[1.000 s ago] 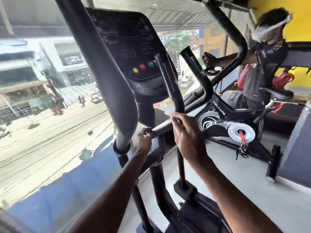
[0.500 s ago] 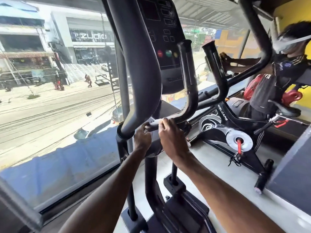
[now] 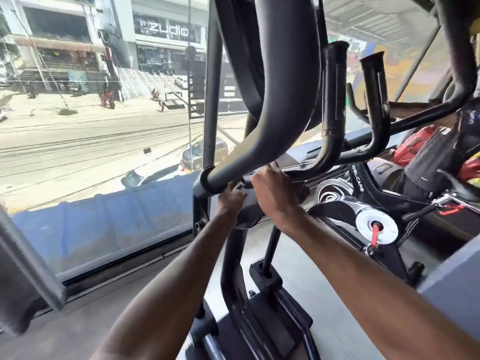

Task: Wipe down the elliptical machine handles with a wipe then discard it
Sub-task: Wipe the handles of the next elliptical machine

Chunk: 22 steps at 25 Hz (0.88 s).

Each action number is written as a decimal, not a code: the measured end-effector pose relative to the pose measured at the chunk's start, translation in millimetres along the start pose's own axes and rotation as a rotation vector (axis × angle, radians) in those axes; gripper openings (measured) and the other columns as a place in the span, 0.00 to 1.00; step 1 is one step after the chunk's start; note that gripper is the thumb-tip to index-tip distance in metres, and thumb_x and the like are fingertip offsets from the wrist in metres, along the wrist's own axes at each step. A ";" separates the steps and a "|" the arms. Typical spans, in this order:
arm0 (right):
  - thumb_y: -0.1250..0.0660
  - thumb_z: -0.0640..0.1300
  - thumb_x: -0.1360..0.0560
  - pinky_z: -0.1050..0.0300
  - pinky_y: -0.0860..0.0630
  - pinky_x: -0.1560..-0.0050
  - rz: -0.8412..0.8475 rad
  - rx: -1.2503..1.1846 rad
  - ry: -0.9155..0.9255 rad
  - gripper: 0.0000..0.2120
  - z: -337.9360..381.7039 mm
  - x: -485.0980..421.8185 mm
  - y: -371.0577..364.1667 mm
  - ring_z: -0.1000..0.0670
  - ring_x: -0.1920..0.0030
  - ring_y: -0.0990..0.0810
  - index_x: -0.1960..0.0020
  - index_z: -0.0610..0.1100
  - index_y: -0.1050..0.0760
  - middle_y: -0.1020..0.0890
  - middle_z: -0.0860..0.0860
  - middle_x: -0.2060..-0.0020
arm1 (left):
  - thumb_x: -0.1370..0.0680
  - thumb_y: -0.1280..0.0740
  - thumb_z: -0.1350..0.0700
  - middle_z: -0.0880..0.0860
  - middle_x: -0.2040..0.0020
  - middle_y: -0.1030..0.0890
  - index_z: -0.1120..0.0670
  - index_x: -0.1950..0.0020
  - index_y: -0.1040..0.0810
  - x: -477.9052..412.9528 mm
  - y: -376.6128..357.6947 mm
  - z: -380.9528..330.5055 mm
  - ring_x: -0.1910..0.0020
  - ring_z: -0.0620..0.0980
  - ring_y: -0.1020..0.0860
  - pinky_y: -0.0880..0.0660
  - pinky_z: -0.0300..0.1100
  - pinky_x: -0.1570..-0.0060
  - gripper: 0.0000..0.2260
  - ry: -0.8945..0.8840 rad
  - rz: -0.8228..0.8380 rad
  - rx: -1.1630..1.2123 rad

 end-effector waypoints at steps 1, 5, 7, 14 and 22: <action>0.30 0.32 0.31 0.55 0.20 0.65 0.058 0.006 0.017 0.07 8.5 -3.1 -7.5 0.44 0.54 0.19 0.61 0.43 0.16 0.20 0.45 0.63 | 0.26 0.35 0.64 0.54 0.43 0.14 0.56 0.39 0.17 1.1 0.0 1.7 0.50 0.47 0.18 0.19 0.43 0.49 0.17 0.013 -0.008 0.015; 0.23 0.39 0.37 0.59 0.22 0.69 0.167 0.032 0.104 0.02 35.2 -14.1 -32.5 0.48 0.60 0.17 0.67 0.44 0.16 0.19 0.49 0.67 | 0.15 0.44 0.59 0.48 0.61 0.17 0.52 0.54 0.23 -2.4 4.4 8.5 0.61 0.48 0.20 0.23 0.42 0.57 0.13 0.101 0.112 0.216; 0.20 0.41 0.40 0.60 0.22 0.69 0.162 0.062 0.159 0.05 36.1 -15.8 -44.9 0.48 0.60 0.16 0.68 0.45 0.16 0.18 0.48 0.66 | 0.14 0.48 0.57 0.49 0.62 0.20 0.51 0.55 0.26 -2.3 4.5 10.2 0.62 0.48 0.21 0.24 0.39 0.61 0.15 0.212 0.103 0.370; 0.47 0.33 0.28 0.52 0.23 0.58 -0.078 0.183 0.225 0.18 -13.9 16.3 -9.1 0.42 0.56 0.22 0.58 0.39 0.18 0.21 0.44 0.61 | 0.15 0.49 0.61 0.57 0.42 0.19 0.57 0.44 0.23 5.6 0.2 -0.3 0.41 0.56 0.22 0.24 0.52 0.35 0.14 0.279 -0.004 0.598; 0.43 0.33 0.28 0.54 0.24 0.57 -0.076 0.253 0.284 0.14 -10.6 7.2 -14.1 0.44 0.56 0.22 0.58 0.40 0.18 0.21 0.45 0.62 | 0.14 0.45 0.54 0.56 0.38 0.19 0.57 0.39 0.23 4.4 -3.8 0.2 0.39 0.57 0.21 0.22 0.54 0.37 0.13 0.299 -0.008 0.639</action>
Point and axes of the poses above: each hand's wrist, its own x-axis away from the middle knuckle, its own y-axis out of the back of the hand, z = x × y, the point moved 1 cm from there along -x, towards the middle knuckle
